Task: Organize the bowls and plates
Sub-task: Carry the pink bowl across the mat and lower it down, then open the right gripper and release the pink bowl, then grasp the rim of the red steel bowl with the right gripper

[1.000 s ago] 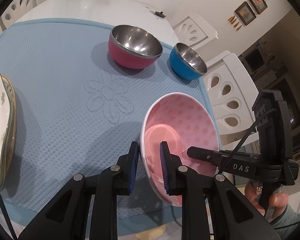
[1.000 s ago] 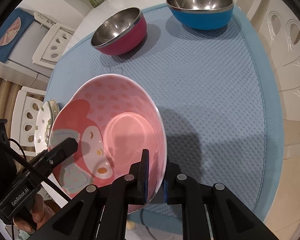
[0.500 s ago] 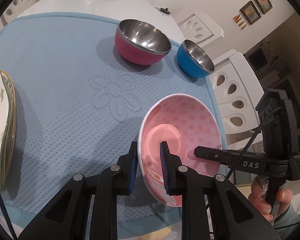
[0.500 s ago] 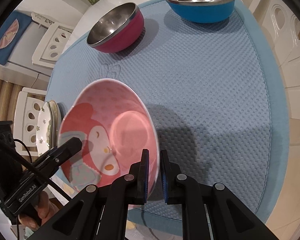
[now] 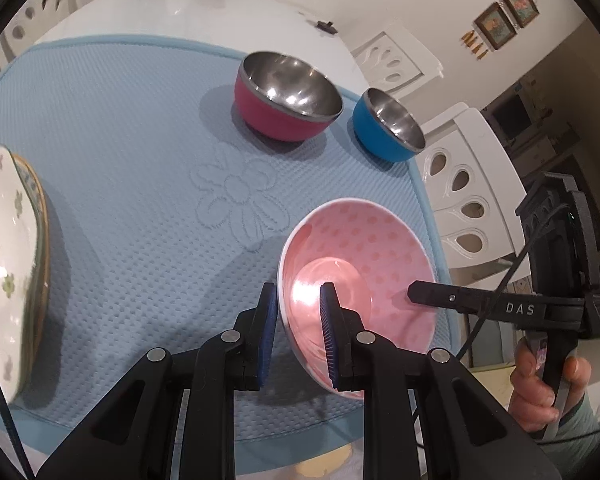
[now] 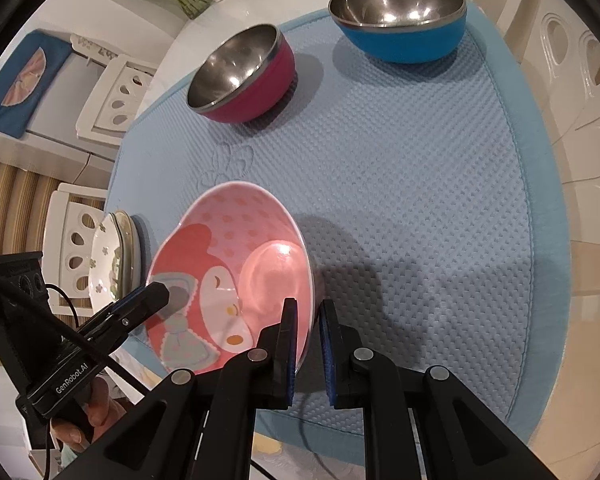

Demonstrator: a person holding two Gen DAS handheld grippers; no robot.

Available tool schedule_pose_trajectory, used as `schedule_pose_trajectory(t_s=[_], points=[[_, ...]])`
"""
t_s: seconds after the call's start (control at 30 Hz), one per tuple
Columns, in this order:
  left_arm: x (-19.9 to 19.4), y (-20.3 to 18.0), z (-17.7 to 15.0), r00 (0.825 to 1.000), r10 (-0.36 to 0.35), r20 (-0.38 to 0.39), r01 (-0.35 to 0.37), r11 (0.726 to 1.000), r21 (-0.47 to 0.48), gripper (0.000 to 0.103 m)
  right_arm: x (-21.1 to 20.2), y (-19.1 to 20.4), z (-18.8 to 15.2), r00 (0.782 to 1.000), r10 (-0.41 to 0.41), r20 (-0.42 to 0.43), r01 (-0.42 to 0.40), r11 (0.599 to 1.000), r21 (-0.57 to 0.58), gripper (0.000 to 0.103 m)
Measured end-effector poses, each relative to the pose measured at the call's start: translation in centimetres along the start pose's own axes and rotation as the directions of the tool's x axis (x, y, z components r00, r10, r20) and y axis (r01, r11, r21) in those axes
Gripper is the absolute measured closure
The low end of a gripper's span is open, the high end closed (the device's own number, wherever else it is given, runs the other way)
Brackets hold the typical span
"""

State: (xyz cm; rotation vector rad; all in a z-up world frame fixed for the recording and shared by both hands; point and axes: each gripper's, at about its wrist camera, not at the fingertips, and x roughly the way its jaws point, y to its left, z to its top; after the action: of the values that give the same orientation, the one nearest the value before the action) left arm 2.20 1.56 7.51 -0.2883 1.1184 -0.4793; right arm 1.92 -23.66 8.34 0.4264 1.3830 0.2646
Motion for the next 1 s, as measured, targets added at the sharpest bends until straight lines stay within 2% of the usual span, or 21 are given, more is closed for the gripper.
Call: schedule_pose_trajectory(t_s=[0.23, 0.37, 0.5, 0.6, 0.67, 0.7, 0.73, 0.77, 0.8, 0.87, 1.0], points=[[-2.3, -0.4, 1.5, 0.999, -0.017, 0.045, 0.016, 0.999, 0.029, 0.085, -1.1, 1.2, 0.1, 1.000, 0.012, -0.019, -0.014, 0.997, -0.071, 0.092], [-4.1, -1.5, 3.0, 0.995, -0.035, 0.089, 0.027, 0.996, 0.089, 0.085, -3.0, 3.0, 0.1, 0.999, 0.025, -0.022, -0.028, 0.982, -0.188, 0.092], [-5.2, -2.4, 5.2, 0.991, -0.034, 0.129, 0.016, 0.990, 0.138, 0.084, -6.3, 5.2, 0.6, 0.997, 0.012, 0.073, 0.013, 0.945, -0.326, 0.092], [-4.8, -2.3, 7.0, 0.991, -0.026, 0.135, 0.007, 0.991, 0.134, 0.083, -7.3, 5.6, 1.9, 0.993, 0.004, 0.122, 0.038, 0.938, -0.344, 0.092], [-4.2, -2.0, 8.1, 0.991, -0.013, 0.132, -0.002, 0.993, 0.115, 0.073, -7.0, 5.1, 3.5, 0.992, 0.035, 0.121, 0.001, 0.957, -0.292, 0.091], [-3.8, -1.6, 8.8, 0.991, -0.007, 0.130, -0.006, 0.995, 0.097, 0.061, -6.7, 4.7, 4.2, 0.992, 0.062, 0.107, -0.032, 0.964, -0.263, 0.090], [-3.4, -1.3, 9.4, 0.992, -0.003, 0.124, -0.007, 0.997, 0.078, 0.042, -6.3, 4.1, 5.2, 0.991, 0.100, 0.088, -0.078, 0.971, -0.227, 0.089], [-3.0, -0.9, 10.0, 0.993, -0.006, 0.120, -0.001, 0.998, 0.061, 0.032, -5.7, 3.6, 6.0, 0.988, 0.141, 0.068, -0.126, 0.973, -0.192, 0.087], [-2.7, -0.4, 10.7, 0.992, -0.021, 0.127, 0.015, 0.999, 0.042, 0.028, -4.7, 3.3, 7.0, 0.980, 0.194, 0.035, -0.186, 0.970, -0.156, 0.086], [-1.8, 0.4, 12.0, 0.991, -0.037, 0.132, 0.035, 0.999, 0.016, 0.028, -2.8, 3.0, 8.4, 0.965, 0.260, -0.031, -0.262, 0.959, -0.112, 0.084], [0.3, 1.7, 13.9, 0.993, -0.027, 0.116, 0.030, 0.999, -0.021, 0.028, 0.2, 2.8, 10.9, 0.956, 0.283, -0.078, -0.287, 0.957, -0.045, 0.081]])
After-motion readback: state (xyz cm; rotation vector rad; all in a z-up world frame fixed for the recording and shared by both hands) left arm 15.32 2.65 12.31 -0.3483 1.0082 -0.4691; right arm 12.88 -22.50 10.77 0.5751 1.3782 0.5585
